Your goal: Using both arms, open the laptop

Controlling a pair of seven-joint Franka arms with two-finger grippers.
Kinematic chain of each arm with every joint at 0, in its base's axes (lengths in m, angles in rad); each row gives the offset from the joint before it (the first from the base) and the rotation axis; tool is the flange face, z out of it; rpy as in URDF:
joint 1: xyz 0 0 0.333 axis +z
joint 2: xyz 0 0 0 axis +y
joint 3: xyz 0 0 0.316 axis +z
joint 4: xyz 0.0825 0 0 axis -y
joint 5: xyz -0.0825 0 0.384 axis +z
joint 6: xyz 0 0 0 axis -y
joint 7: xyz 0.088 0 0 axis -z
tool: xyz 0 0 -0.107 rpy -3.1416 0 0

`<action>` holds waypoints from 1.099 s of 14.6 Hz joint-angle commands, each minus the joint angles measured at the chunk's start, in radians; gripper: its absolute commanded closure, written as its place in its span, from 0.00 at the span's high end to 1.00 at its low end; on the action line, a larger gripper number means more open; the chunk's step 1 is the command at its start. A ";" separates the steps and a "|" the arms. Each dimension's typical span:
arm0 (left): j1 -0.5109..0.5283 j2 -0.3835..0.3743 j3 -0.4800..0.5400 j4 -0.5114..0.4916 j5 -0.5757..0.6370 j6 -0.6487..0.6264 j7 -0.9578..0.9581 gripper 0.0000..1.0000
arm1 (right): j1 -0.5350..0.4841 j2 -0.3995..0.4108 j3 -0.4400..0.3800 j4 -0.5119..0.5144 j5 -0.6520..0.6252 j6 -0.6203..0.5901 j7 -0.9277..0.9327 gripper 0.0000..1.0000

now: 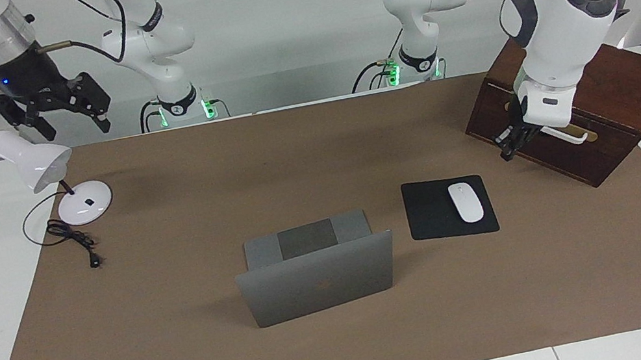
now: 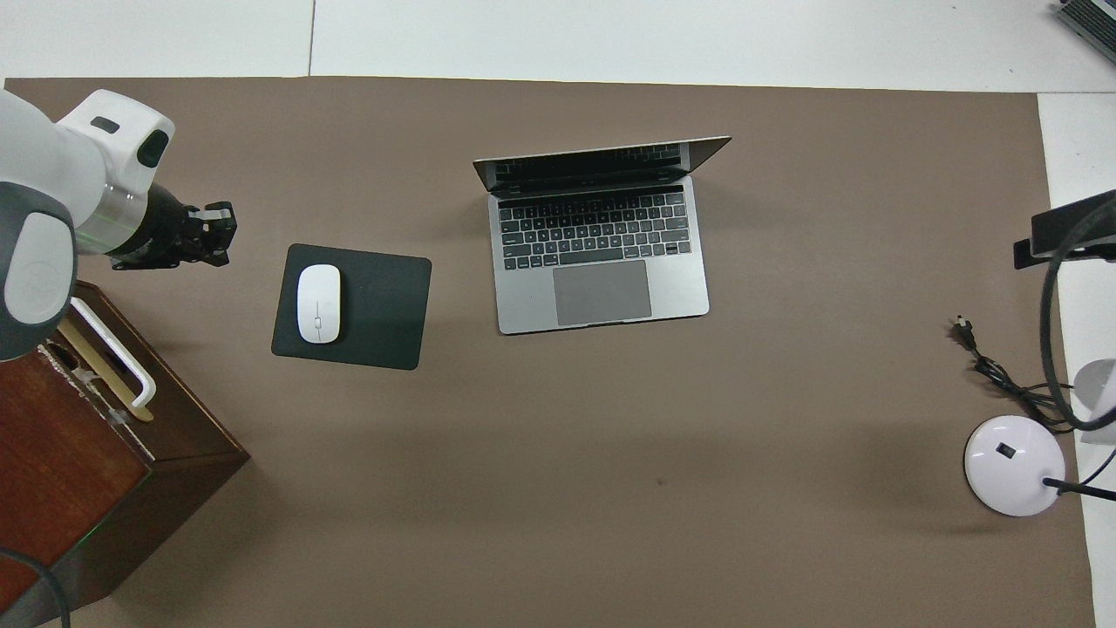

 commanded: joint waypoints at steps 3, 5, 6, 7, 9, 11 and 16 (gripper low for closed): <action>0.038 -0.092 -0.020 -0.015 0.019 -0.154 0.112 0.00 | -0.007 -0.104 0.012 -0.100 0.030 0.009 0.015 1.00; 0.066 -0.110 -0.046 -0.015 0.019 -0.206 0.128 0.00 | -0.014 -0.113 0.012 -0.120 0.028 0.017 0.014 1.00; 0.088 -0.118 -0.072 -0.015 0.019 -0.221 0.128 0.00 | -0.014 -0.127 0.012 -0.147 0.028 0.043 0.010 1.00; 0.093 -0.127 -0.084 -0.020 0.019 -0.237 0.127 0.00 | -0.016 -0.144 0.011 -0.188 0.028 0.076 0.007 1.00; 0.095 -0.156 -0.086 -0.047 0.021 -0.269 0.130 0.00 | -0.017 -0.191 0.011 -0.291 0.026 0.142 0.006 1.00; 0.096 -0.159 -0.086 -0.049 0.021 -0.252 0.139 0.00 | -0.017 -0.202 0.011 -0.322 0.025 0.163 0.004 1.00; 0.106 -0.153 -0.078 -0.050 0.021 -0.185 0.140 0.43 | -0.019 -0.199 0.011 -0.394 0.023 0.232 0.006 1.00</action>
